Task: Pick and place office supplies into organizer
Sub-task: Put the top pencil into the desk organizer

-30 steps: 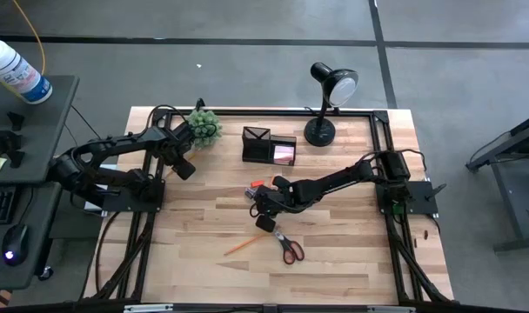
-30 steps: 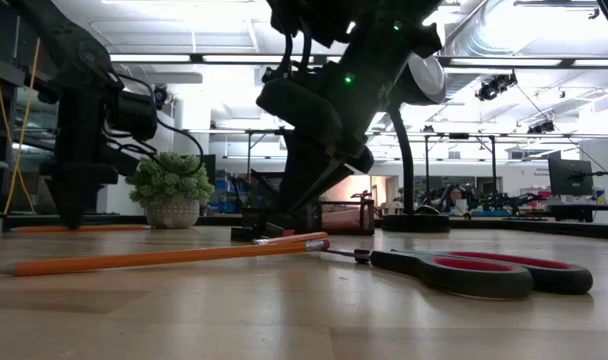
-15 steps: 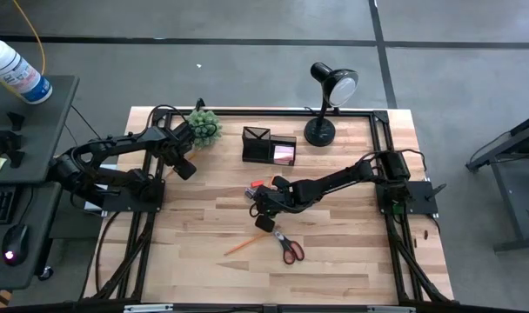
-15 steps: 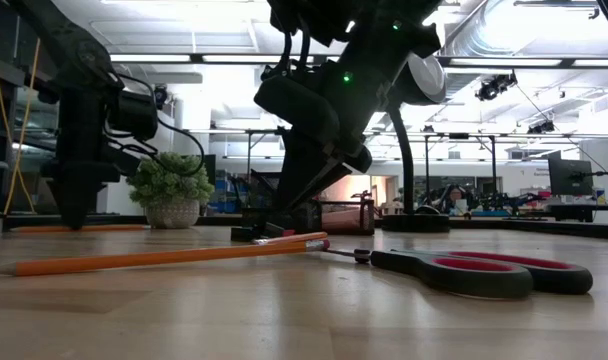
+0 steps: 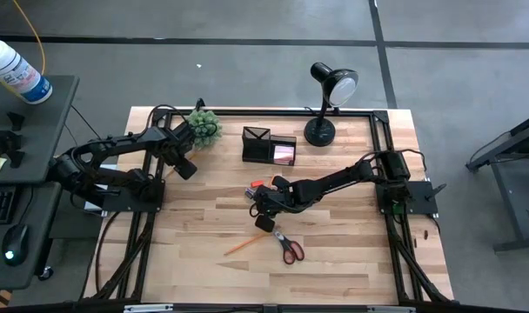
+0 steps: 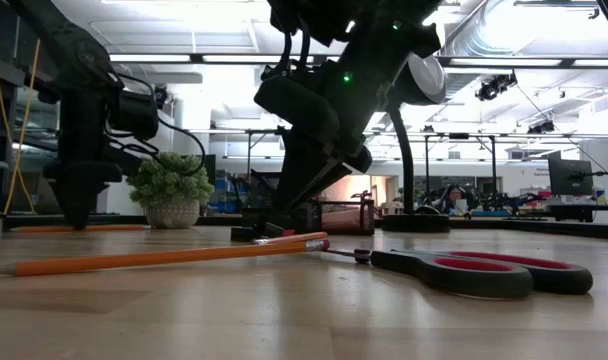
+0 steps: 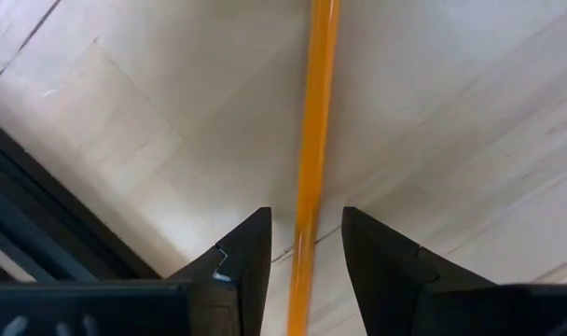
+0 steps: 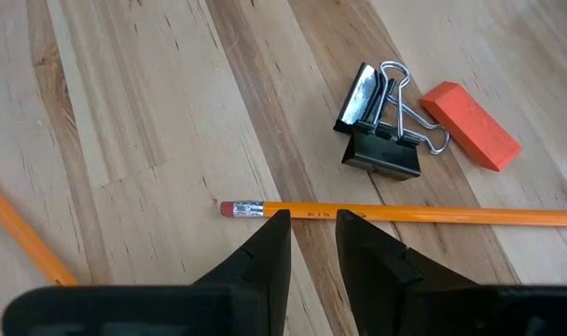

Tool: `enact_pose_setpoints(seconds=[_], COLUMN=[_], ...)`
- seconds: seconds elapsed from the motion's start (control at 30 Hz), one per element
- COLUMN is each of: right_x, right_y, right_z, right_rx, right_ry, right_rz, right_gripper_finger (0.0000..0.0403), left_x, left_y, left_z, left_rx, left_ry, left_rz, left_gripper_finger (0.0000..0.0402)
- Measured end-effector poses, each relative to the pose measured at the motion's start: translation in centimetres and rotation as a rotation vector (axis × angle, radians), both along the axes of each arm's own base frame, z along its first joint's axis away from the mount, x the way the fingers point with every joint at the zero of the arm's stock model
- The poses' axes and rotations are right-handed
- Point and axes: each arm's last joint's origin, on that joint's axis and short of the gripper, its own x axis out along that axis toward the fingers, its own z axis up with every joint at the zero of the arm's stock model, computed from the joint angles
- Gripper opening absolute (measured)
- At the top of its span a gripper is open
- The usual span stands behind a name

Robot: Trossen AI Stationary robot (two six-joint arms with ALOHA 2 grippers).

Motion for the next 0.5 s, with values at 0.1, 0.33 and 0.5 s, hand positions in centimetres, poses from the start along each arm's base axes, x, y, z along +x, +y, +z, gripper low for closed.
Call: enact_pose_setpoints(seconds=[0.1, 0.33, 0.5], right_x=[0.00, 0.00, 0.00], right_y=[0.00, 0.00, 0.00], right_z=[0.00, 0.00, -0.01], right_rx=[0.000, 0.000, 0.000], right_ry=[0.000, 0.000, 0.000], right_rz=[0.000, 0.000, 0.000], right_gripper_finger=[0.0083, 0.0083, 0.0083], left_x=[-0.20, -0.41, -0.34], left_y=[-0.40, -0.72, -0.60], left_z=[-0.63, -0.90, -0.79], left_rx=[-0.016, -0.020, -0.018], left_ry=[-0.025, -0.031, -0.028], left_rz=[-0.002, 0.029, 0.030], left_gripper_finger=[0.0122, 0.0122, 0.0120])
